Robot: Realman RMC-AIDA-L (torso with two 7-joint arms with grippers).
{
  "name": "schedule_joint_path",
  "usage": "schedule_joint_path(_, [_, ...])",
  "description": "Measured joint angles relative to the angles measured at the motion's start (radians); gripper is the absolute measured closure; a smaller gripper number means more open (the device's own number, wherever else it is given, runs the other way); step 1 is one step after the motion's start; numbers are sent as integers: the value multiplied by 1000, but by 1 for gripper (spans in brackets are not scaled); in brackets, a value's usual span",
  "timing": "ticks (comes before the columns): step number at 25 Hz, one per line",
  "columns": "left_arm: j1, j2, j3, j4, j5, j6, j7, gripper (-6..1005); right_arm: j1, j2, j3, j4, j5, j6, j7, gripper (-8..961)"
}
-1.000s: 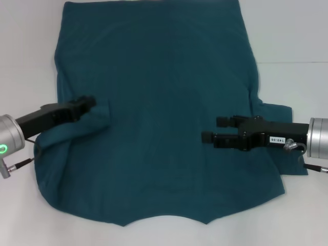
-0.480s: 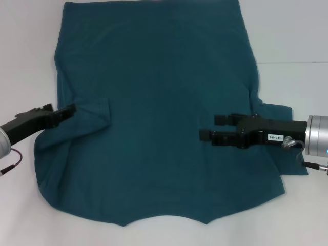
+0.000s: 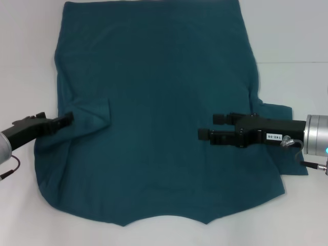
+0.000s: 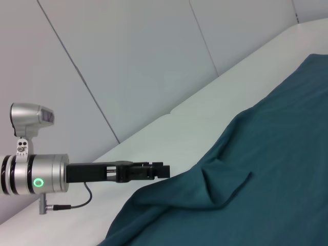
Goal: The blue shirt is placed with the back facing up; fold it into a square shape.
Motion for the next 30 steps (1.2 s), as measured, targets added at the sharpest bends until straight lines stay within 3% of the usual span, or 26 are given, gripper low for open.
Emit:
schedule_joint_path(25, [-1, -1, 24, -19, 29, -27, -7, 125, -4, -2, 0, 0, -3, -1, 0, 54])
schedule_joint_path(30, [-3, -1, 23, -20, 31, -34, -9, 325, -4, -2, 0, -1, -3, -1, 0, 53])
